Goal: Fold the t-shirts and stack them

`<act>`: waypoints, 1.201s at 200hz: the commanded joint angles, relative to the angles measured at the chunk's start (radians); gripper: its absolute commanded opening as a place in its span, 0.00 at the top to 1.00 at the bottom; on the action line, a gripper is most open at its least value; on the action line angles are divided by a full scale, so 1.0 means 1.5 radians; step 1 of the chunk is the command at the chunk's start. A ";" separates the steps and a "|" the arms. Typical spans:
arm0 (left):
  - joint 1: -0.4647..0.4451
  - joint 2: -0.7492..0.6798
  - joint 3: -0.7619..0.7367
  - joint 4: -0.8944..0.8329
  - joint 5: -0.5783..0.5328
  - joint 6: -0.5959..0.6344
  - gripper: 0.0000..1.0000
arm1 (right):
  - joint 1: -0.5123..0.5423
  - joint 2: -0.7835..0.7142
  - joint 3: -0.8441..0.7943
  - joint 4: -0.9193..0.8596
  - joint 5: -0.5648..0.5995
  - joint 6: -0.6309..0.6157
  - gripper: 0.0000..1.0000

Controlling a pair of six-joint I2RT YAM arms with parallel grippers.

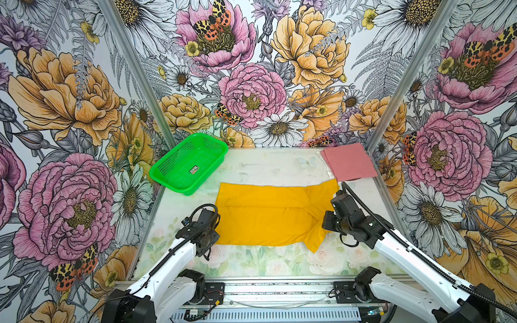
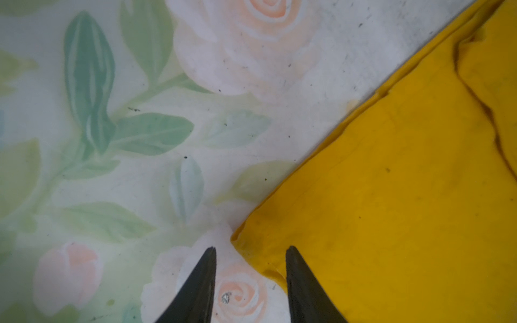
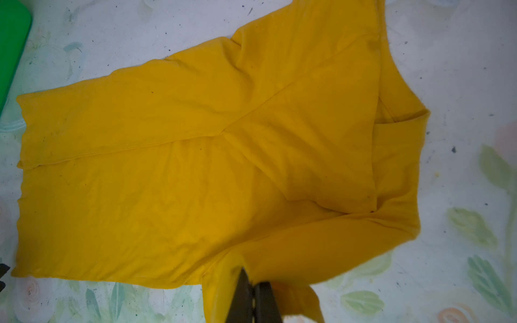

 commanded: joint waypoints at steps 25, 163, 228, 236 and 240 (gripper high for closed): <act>-0.013 0.022 -0.024 0.012 -0.013 -0.033 0.58 | -0.013 0.012 0.020 0.038 -0.018 -0.022 1.00; -0.087 0.100 0.000 0.031 -0.110 -0.098 0.93 | -0.045 -0.023 0.011 0.041 -0.049 -0.027 1.00; -0.077 0.079 0.067 0.053 -0.123 -0.007 1.00 | -0.056 -0.031 0.032 0.041 -0.053 -0.047 1.00; -0.072 0.078 0.077 0.055 -0.120 0.007 1.00 | -0.059 -0.031 0.036 0.041 -0.056 -0.050 1.00; -0.071 0.079 0.082 0.058 -0.118 0.014 1.00 | -0.061 -0.029 0.037 0.041 -0.057 -0.051 1.00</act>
